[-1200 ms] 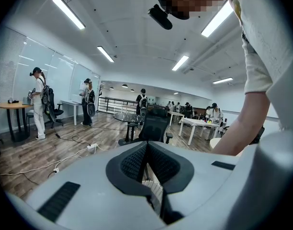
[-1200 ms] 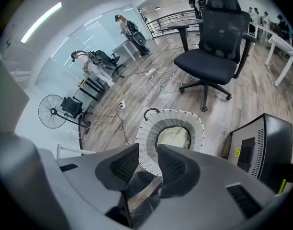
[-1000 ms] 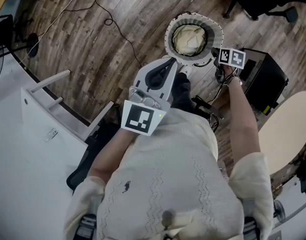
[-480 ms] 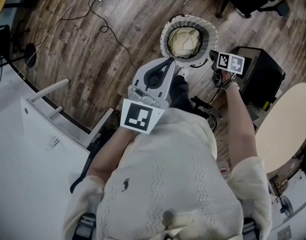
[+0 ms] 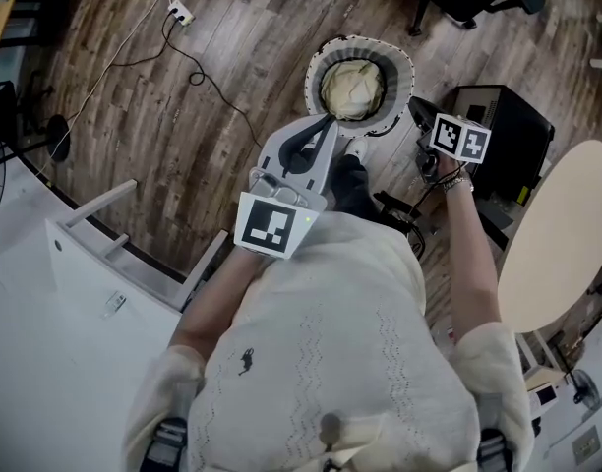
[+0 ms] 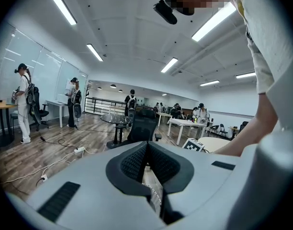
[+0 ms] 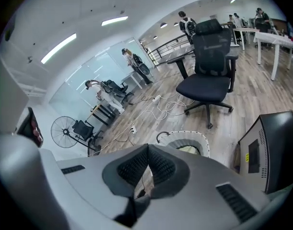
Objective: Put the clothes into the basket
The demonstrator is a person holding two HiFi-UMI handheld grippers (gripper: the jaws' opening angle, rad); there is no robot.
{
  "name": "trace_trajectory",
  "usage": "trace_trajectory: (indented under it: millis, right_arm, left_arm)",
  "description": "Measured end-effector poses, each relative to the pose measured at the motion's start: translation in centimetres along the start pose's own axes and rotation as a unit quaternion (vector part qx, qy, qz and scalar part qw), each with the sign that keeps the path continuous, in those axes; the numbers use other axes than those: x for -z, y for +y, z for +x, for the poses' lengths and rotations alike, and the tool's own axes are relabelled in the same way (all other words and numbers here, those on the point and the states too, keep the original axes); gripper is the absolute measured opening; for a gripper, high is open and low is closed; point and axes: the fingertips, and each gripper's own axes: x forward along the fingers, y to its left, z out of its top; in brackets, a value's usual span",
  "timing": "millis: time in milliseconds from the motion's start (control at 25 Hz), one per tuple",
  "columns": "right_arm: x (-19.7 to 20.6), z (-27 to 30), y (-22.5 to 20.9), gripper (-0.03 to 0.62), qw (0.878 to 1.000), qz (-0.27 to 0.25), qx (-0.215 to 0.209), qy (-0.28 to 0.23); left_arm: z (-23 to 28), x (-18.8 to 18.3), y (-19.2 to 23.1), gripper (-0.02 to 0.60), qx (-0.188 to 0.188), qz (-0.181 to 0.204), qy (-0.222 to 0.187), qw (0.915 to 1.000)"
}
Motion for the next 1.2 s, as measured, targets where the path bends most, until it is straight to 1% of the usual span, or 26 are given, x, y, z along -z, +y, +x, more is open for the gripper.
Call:
trace_trajectory:
  millis: [280, 560, 800, 960, 1200]
  right_arm:
    - [-2.0, -4.5, 1.7, 0.008, 0.998, 0.018, -0.012, -0.061]
    - [-4.4, -9.3, 4.5, 0.008, 0.992, 0.022, -0.032, -0.123]
    - [-6.8, -14.0, 7.8, 0.008, 0.981, 0.021, -0.046, -0.187]
    - [-8.3, -17.2, 9.2, 0.008, 0.973, 0.013, -0.041, -0.228]
    - [-9.7, -21.5, 11.3, 0.008, 0.961, -0.001, -0.034, -0.275]
  left_arm:
    - [0.9, -0.4, -1.2, 0.020, 0.021, 0.009, 0.001, 0.9997]
    - [1.0, -1.0, -1.9, 0.020, 0.038, 0.016, -0.002, 0.9991]
    - [0.7, -1.8, -2.2, 0.020, 0.048, 0.021, -0.010, 0.9986]
    - [0.9, -2.5, -2.5, 0.020, 0.053, 0.027, -0.014, 0.9981]
    - [0.9, -3.6, -3.0, 0.020, 0.062, 0.032, -0.021, 0.9974]
